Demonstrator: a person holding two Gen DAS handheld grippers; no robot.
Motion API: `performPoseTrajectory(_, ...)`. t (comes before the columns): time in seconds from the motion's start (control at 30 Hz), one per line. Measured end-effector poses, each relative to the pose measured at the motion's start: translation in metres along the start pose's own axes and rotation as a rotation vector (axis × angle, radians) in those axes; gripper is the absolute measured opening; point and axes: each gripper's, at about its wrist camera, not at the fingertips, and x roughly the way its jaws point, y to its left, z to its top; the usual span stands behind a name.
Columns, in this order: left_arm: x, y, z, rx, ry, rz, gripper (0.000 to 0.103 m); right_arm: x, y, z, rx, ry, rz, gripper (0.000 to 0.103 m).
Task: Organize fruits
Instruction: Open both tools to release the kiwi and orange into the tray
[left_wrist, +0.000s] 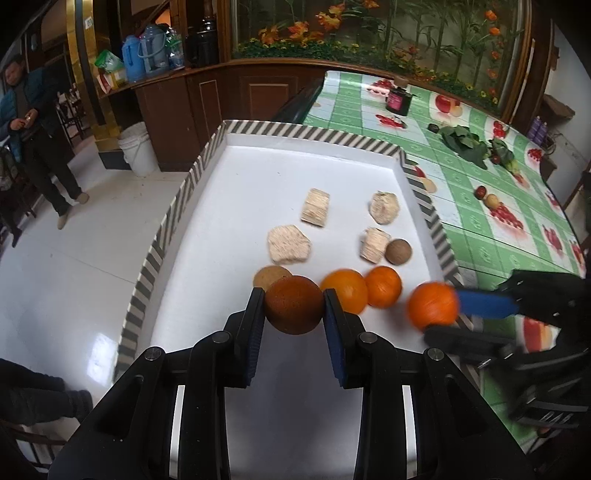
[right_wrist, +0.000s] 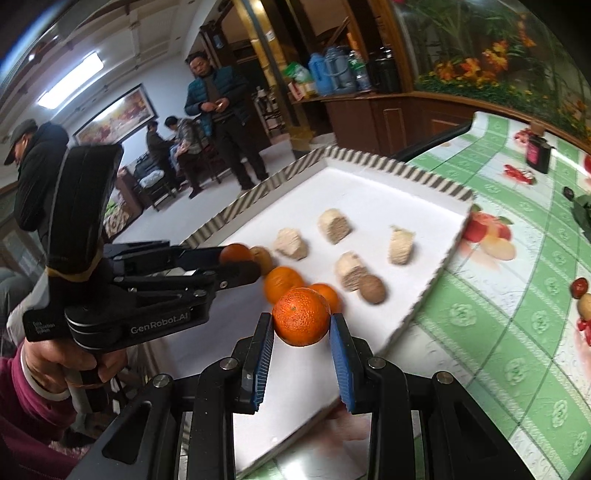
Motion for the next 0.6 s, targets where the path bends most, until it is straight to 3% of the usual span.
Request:
performPoseTrajectory(0.27, 0.010, -0.003, -0.003, 0.010, 0.031, 0.008, 0.031, 0.025, 0.015, -0.006, -0.060, 0.089, -0.009, 0.030)
performPoseTrajectory(0.6, 0.022, -0.004, -0.007, 0.024, 0.065, 0.052, 0.031, 0.042, 0.020, -0.001, -0.137, 0.123, -0.074, 0.030)
